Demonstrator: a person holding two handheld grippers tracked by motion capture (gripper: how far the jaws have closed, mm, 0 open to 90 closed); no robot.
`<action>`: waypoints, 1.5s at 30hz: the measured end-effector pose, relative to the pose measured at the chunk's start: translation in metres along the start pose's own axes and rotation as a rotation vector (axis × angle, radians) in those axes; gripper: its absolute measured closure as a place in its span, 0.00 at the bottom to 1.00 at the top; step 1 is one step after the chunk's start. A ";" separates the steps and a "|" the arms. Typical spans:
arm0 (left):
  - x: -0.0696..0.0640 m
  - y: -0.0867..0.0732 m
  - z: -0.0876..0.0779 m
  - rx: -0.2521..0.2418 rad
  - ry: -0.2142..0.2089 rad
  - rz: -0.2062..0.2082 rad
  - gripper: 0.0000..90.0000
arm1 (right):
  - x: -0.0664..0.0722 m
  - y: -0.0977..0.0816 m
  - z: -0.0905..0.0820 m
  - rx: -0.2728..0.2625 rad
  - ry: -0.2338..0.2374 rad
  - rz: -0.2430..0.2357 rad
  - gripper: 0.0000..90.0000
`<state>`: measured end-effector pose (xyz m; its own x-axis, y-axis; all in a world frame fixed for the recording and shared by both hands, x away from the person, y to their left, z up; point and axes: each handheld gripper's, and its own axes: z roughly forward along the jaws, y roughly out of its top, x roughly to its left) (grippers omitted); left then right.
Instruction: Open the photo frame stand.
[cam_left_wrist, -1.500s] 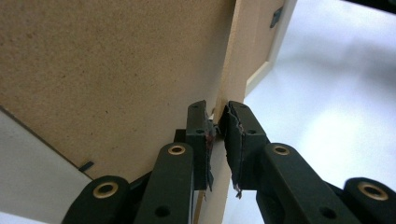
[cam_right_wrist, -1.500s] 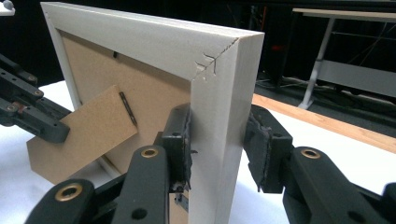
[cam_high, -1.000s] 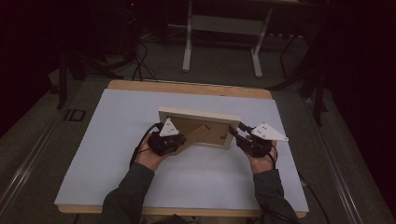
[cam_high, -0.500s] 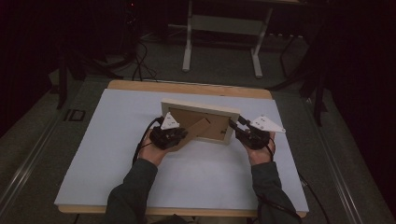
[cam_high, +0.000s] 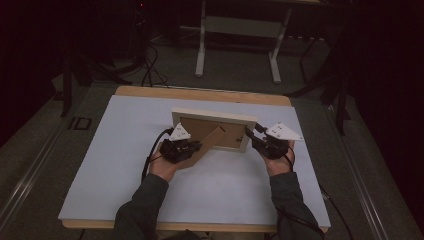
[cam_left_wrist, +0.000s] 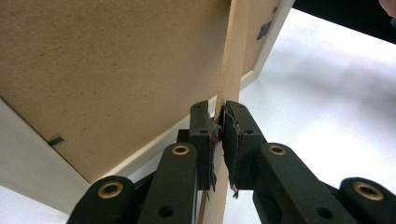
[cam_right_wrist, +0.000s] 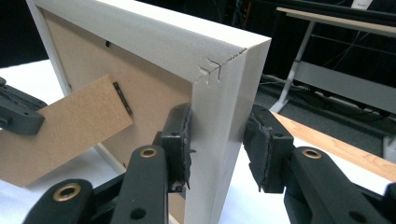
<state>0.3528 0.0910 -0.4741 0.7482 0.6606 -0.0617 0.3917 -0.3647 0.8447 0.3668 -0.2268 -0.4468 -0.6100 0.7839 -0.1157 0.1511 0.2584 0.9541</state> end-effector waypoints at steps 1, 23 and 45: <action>-0.001 0.000 0.000 -0.001 -0.003 -0.001 0.93 | 0.001 0.000 -0.001 0.000 -0.004 -0.011 0.69; -0.019 -0.014 -0.003 -0.021 -0.024 0.007 0.96 | 0.009 -0.005 -0.012 0.007 0.002 -0.044 0.69; -0.033 -0.024 -0.006 -0.028 -0.049 0.025 0.96 | 0.018 -0.016 -0.023 -0.011 0.012 -0.006 0.68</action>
<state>0.3159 0.0818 -0.4891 0.7830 0.6185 -0.0662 0.3584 -0.3616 0.8607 0.3355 -0.2298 -0.4573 -0.6198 0.7757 -0.1183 0.1392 0.2571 0.9563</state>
